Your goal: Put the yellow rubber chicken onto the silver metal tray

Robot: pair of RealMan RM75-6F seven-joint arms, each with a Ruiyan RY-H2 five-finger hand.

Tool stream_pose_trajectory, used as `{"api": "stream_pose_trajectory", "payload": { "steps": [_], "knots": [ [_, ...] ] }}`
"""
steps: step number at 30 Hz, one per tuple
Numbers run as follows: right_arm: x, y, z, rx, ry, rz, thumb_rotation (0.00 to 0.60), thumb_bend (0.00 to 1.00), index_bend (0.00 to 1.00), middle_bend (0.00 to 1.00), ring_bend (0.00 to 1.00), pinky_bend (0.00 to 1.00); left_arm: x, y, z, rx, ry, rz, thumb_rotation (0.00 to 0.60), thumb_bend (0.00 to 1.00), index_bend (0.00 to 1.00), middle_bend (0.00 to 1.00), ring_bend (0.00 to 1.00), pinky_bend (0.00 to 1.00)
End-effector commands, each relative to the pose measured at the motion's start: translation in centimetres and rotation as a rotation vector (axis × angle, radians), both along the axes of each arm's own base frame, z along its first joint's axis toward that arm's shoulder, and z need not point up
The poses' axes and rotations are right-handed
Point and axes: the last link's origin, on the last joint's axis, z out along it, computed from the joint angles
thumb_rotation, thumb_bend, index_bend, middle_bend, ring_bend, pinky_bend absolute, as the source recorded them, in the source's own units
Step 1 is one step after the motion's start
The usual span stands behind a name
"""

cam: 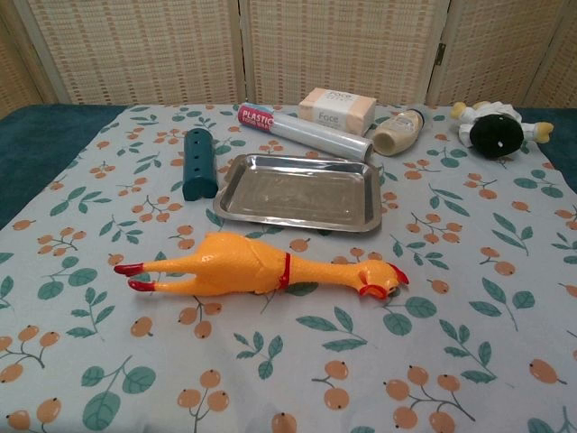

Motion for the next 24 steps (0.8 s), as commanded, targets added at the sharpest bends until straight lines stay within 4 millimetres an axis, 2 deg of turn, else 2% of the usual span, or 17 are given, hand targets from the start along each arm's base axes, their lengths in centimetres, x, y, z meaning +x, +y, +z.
{"api": "stream_pose_trajectory", "payload": {
  "steps": [1, 6, 10, 24],
  "knots": [
    [0.0, 0.0, 0.0, 0.0, 0.004, -0.005, 0.6, 0.13, 0.0, 0.0, 0.0, 0.0, 0.0, -0.1, 0.0, -0.004, 0.003, 0.01, 0.6, 0.32, 0.0, 0.0, 0.0, 0.02],
    [0.0, 0.1, -0.4, 0.029, -0.007, -0.017, 0.6, 0.13, 0.0, 0.0, 0.0, 0.0, 0.0, -0.2, -0.1, 0.002, 0.012, 0.01, 0.6, 0.32, 0.0, 0.0, 0.0, 0.02],
    [0.8, -0.2, -1.8, 0.073, -0.061, -0.027, 0.6, 0.13, 0.0, 0.0, 0.0, 0.0, -0.2, -0.3, 0.1, -0.003, 0.001, 0.011, 0.6, 0.32, 0.0, 0.0, 0.0, 0.02],
    [10.8, -6.9, -10.3, 0.326, -0.056, 0.086, 0.6, 0.13, 0.01, 0.0, 0.0, 0.0, 0.0, 0.0, 0.8, 0.014, -0.041, -0.01, 0.6, 0.34, 0.0, 0.0, 0.0, 0.02]
  ]
}}
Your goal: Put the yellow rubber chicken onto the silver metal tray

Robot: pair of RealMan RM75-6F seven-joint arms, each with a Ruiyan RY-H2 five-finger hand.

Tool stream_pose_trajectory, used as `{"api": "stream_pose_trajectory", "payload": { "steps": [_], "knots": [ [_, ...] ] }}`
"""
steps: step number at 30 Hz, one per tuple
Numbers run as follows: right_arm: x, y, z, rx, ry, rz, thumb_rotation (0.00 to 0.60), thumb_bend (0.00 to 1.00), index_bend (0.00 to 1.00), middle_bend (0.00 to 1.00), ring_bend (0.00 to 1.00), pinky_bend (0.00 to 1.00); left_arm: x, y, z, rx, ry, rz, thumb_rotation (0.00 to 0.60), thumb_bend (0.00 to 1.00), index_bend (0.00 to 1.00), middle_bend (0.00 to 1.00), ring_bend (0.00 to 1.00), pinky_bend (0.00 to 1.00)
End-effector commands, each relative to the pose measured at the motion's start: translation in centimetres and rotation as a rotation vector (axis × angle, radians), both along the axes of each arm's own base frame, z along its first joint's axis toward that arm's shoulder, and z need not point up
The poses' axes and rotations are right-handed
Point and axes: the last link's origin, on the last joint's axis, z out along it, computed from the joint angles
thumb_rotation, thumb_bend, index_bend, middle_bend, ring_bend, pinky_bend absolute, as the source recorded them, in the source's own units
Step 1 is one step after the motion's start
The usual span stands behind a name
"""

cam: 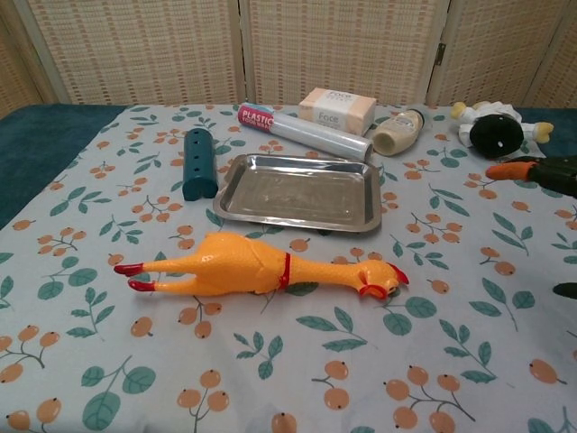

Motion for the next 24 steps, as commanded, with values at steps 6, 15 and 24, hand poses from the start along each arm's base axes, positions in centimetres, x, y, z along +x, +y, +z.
{"api": "stream_pose_trajectory", "payload": {
  "steps": [6, 15, 24],
  "knots": [
    [6.9, -4.1, -6.6, 0.184, -0.071, 0.022, 0.6, 0.13, 0.09, 0.0, 0.0, 0.0, -0.3, 0.0, 0.4, 0.012, -0.003, 0.011, 0.6, 0.34, 0.0, 0.0, 0.0, 0.02],
    [10.8, -6.2, -11.1, 0.257, -0.11, -0.001, 0.6, 0.13, 0.22, 0.0, 0.0, 0.0, -0.6, 0.1, 0.6, 0.011, -0.006, 0.026, 0.6, 0.35, 0.0, 0.0, 0.0, 0.02],
    [12.7, -6.9, -13.4, 0.266, -0.083, -0.006, 0.6, 0.18, 0.29, 0.0, 0.0, 0.0, -0.6, 0.1, 0.9, 0.008, -0.018, 0.024, 0.6, 0.36, 0.0, 0.0, 0.0, 0.02]
  ]
}}
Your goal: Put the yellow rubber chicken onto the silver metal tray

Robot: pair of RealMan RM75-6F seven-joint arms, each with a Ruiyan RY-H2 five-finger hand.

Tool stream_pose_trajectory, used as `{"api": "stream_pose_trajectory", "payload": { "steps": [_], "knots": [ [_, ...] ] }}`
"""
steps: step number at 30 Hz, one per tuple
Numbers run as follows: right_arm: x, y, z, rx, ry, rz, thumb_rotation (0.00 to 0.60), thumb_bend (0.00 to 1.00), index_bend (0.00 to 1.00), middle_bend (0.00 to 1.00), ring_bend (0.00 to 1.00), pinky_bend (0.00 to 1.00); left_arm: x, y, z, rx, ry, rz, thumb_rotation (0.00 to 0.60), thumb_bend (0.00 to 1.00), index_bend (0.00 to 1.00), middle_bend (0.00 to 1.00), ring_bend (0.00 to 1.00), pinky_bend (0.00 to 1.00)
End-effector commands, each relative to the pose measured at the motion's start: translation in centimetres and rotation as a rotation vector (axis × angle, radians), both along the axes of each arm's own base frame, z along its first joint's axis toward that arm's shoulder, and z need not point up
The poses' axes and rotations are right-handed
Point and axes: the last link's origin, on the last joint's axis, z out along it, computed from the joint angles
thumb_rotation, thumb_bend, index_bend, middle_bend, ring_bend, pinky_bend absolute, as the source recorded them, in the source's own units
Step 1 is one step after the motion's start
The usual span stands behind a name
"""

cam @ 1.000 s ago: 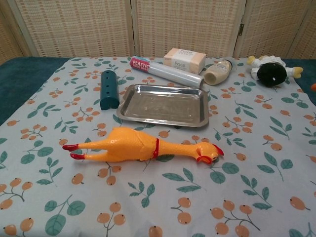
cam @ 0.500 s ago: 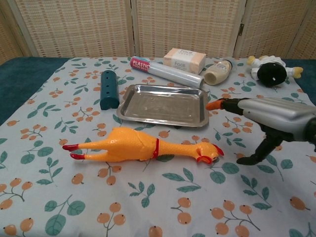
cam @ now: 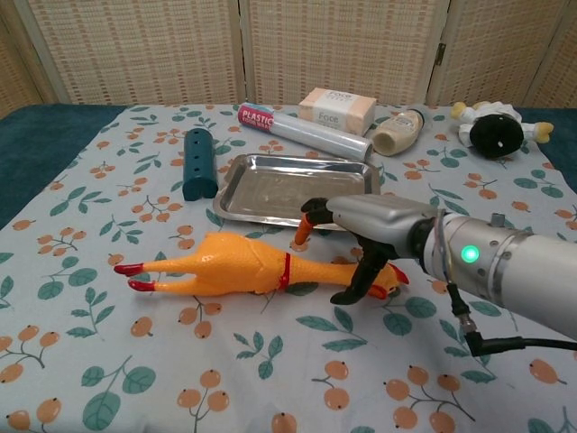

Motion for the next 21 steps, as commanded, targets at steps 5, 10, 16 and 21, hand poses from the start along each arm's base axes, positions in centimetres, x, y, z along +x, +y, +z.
{"api": "stream_pose_trajectory", "payload": {
  "steps": [5, 10, 16, 21],
  "knots": [
    [0.53, -0.19, -1.27, -0.028, 0.037, -0.01, 0.6, 0.22, 0.4, 0.0, 0.0, 0.0, 0.01, -0.13, 0.19, -0.001, -0.009, -0.005, 0.6, 0.36, 0.0, 0.0, 0.0, 0.02],
    [0.05, -0.27, -1.61, -0.046, 0.069, -0.028, 0.6, 0.23, 0.5, 0.0, 0.0, 0.0, 0.05, -0.21, 0.26, -0.006, -0.013, -0.007, 0.6, 0.37, 0.0, 0.0, 0.0, 0.02],
    [-0.11, -0.24, -1.64, -0.069, 0.089, -0.034, 0.6, 0.26, 0.6, 0.01, 0.0, 0.0, 0.1, -0.23, 0.23, -0.014, -0.015, -0.006, 0.6, 0.37, 0.0, 0.0, 0.0, 0.02],
    [0.43, -0.21, -1.17, -0.116, 0.08, -0.02, 0.6, 0.28, 0.72, 0.2, 0.07, 0.16, 0.12, -0.33, 0.29, -0.015, -0.017, -0.007, 0.6, 0.38, 0.0, 0.0, 0.0, 0.02]
  ]
}}
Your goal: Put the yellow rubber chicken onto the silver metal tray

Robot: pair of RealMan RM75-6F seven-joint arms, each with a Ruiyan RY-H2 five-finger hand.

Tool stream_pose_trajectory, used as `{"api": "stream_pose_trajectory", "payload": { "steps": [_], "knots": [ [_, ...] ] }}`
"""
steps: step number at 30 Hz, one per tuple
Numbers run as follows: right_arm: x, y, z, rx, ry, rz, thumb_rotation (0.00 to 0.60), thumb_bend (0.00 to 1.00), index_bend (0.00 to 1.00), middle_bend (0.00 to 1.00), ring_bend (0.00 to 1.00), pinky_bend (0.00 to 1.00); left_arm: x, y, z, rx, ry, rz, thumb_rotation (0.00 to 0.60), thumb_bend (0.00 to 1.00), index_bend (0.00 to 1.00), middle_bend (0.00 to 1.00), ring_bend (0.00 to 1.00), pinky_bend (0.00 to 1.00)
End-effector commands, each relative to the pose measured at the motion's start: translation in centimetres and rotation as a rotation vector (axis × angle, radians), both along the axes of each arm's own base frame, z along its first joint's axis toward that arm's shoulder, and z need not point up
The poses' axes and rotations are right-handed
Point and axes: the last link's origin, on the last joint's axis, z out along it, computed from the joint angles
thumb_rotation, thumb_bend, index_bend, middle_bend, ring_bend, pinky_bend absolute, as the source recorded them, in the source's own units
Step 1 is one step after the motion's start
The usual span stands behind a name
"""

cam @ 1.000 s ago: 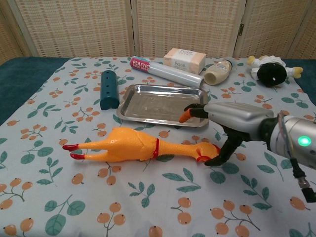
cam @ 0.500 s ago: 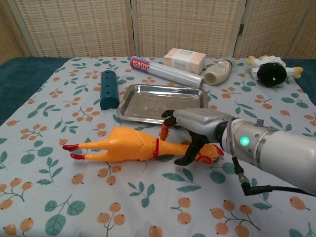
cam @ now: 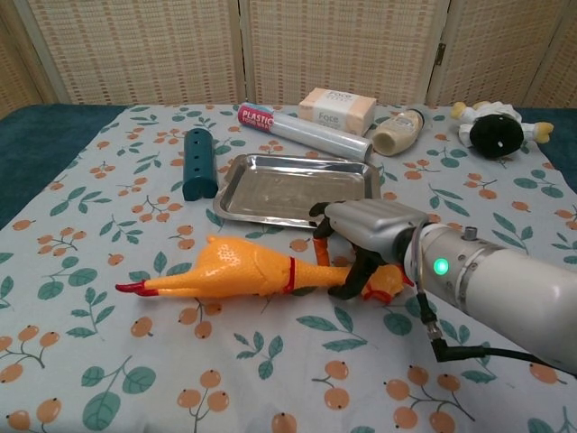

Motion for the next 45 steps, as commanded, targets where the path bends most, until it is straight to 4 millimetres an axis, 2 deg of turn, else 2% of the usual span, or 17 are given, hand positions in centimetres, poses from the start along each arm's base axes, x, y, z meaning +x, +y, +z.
{"api": "stream_pose_trajectory", "payload": {
  "steps": [1, 8, 12, 16, 21, 24, 31, 36, 45],
  "knots": [
    [0.5, 0.1, 0.4, -0.034, -0.019, 0.019, 0.6, 0.29, 0.74, 0.23, 0.1, 0.2, -0.1, -0.1, 0.0, 0.0, -0.003, 0.0, 0.6, 0.38, 0.0, 0.0, 0.0, 0.02],
    [1.3, 0.1, 2.0, -0.123, -0.118, 0.064, 0.6, 0.29, 0.86, 0.48, 0.53, 0.76, 0.1, -0.1, 0.1, 0.005, -0.008, -0.019, 0.6, 0.4, 0.0, 0.0, 0.0, 0.02],
    [1.4, 0.2, 2.7, -0.144, -0.169, 0.089, 0.6, 0.3, 0.93, 0.56, 0.68, 0.96, 0.5, -0.1, -0.2, 0.005, -0.031, -0.061, 0.6, 0.41, 0.0, 0.0, 0.0, 0.04],
    [1.4, 0.3, 3.0, -0.138, -0.203, 0.099, 0.6, 0.31, 0.94, 0.61, 0.77, 1.0, 1.0, 0.0, -0.7, 0.005, -0.071, -0.119, 0.6, 0.41, 0.0, 0.0, 0.0, 0.11],
    [1.7, 0.2, 3.5, -0.145, -0.249, 0.118, 0.6, 0.32, 0.94, 0.62, 0.78, 1.0, 2.4, 0.1, -2.5, -0.076, -0.204, -0.218, 0.6, 0.37, 0.0, 0.0, 0.0, 0.15],
    [2.1, 0.2, 3.8, -0.141, -0.302, 0.103, 0.6, 0.32, 0.94, 0.62, 0.78, 1.0, 3.1, 0.9, -3.5, -0.156, -0.254, -0.246, 0.6, 0.36, 0.0, 0.0, 0.0, 0.16],
    [2.9, 0.2, 4.2, -0.164, -0.399, 0.074, 0.6, 0.32, 0.94, 0.62, 0.78, 1.0, 5.9, 3.4, -6.0, -0.354, -0.301, -0.23, 0.6, 0.35, 0.0, 0.0, 0.0, 0.13],
    [3.7, 0.0, 4.1, -0.164, -0.446, 0.051, 0.6, 0.32, 0.94, 0.62, 0.78, 1.0, 7.4, 5.0, -8.0, -0.382, -0.272, -0.229, 0.6, 0.34, 0.0, 0.0, 0.0, 0.1],
    [5.8, -0.2, 3.2, -0.151, -0.509, 0.011, 0.6, 0.32, 0.94, 0.62, 0.79, 1.0, 10.3, 7.6, -10.9, -0.415, -0.366, -0.221, 0.6, 0.31, 0.0, 0.0, 0.0, 0.08]
  ]
}}
